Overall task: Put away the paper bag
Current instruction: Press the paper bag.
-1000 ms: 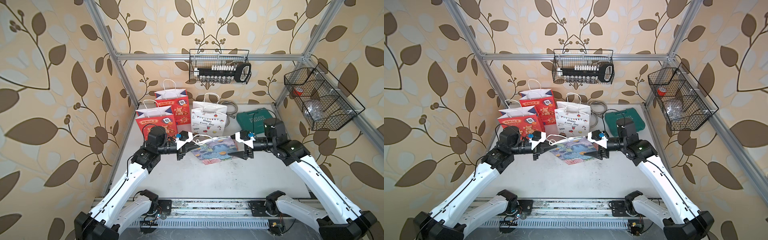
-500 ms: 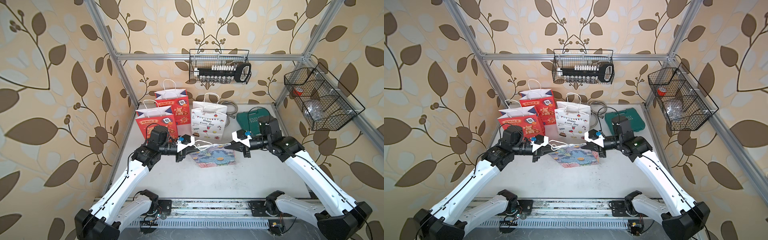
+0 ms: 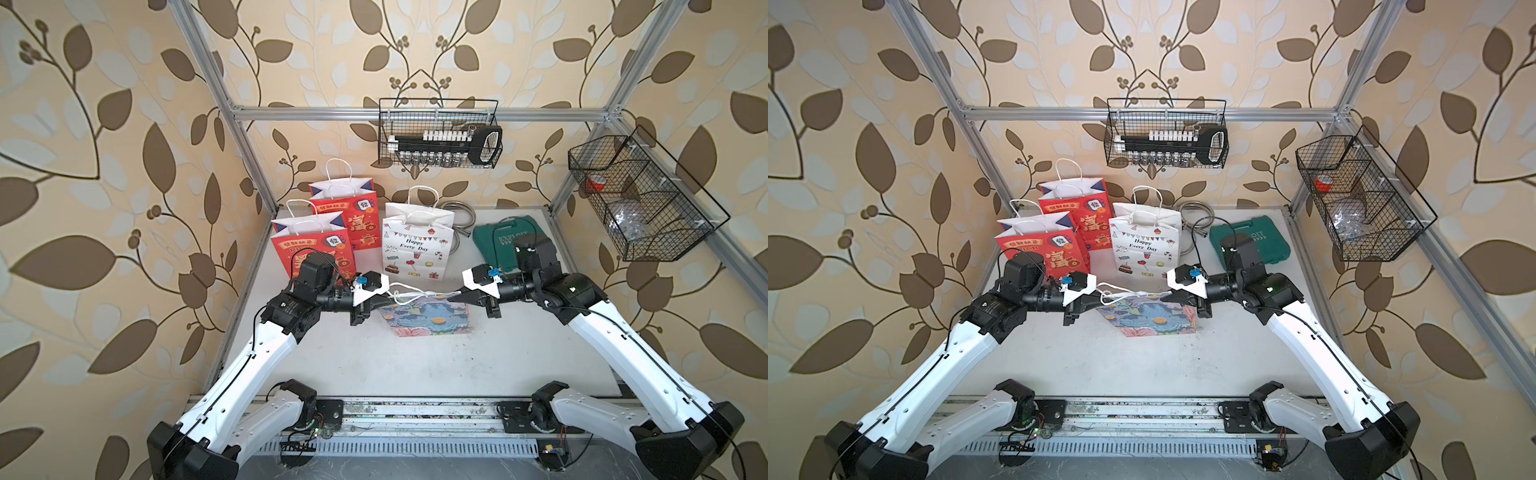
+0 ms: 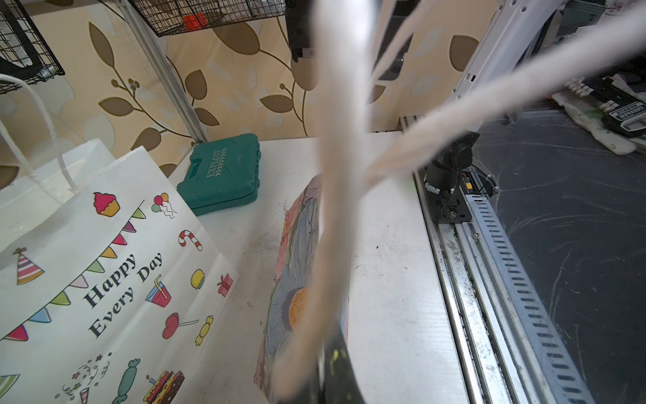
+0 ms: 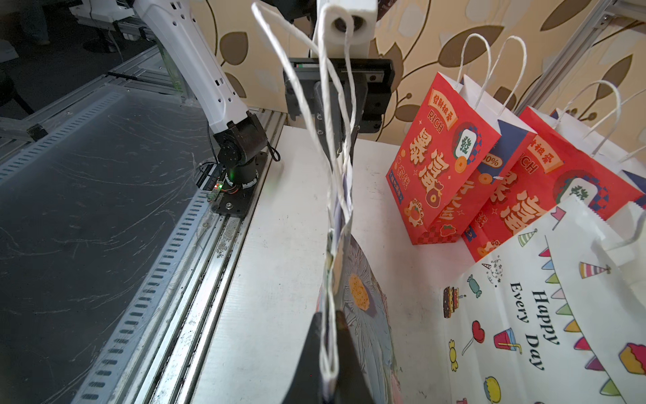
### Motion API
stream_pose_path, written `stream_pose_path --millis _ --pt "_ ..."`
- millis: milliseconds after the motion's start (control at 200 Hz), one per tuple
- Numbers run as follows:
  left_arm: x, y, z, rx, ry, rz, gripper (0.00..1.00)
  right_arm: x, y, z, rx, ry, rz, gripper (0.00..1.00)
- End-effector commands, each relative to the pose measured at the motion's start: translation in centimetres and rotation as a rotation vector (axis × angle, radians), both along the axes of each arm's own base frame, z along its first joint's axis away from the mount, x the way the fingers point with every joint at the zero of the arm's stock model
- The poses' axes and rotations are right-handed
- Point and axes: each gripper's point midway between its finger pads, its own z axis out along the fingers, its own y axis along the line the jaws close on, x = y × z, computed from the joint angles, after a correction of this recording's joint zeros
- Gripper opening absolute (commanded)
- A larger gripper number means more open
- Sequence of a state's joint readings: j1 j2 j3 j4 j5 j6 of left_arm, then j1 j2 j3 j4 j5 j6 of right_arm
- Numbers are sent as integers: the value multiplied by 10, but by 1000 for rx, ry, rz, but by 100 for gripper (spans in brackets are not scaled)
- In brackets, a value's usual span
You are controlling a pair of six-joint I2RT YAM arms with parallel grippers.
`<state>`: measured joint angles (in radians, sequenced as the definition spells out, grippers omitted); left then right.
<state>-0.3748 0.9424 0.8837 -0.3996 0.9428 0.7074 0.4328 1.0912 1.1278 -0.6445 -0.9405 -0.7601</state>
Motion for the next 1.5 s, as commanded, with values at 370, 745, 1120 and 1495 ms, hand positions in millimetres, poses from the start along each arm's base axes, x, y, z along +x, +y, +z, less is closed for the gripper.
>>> stream_pose_path --millis 370,745,1120,1495 --pt "-8 5 9 30 -22 16 0 -11 -1 -1 12 -8 26 0" --pt "-10 3 26 -40 66 47 0 -5 4 -32 9 110 13 49" --pt "-23 4 64 -132 40 32 0 -3 -12 -55 32 165 -38 52" --pt "-26 3 88 -172 39 17 0 -16 -15 -53 27 168 -1 0"
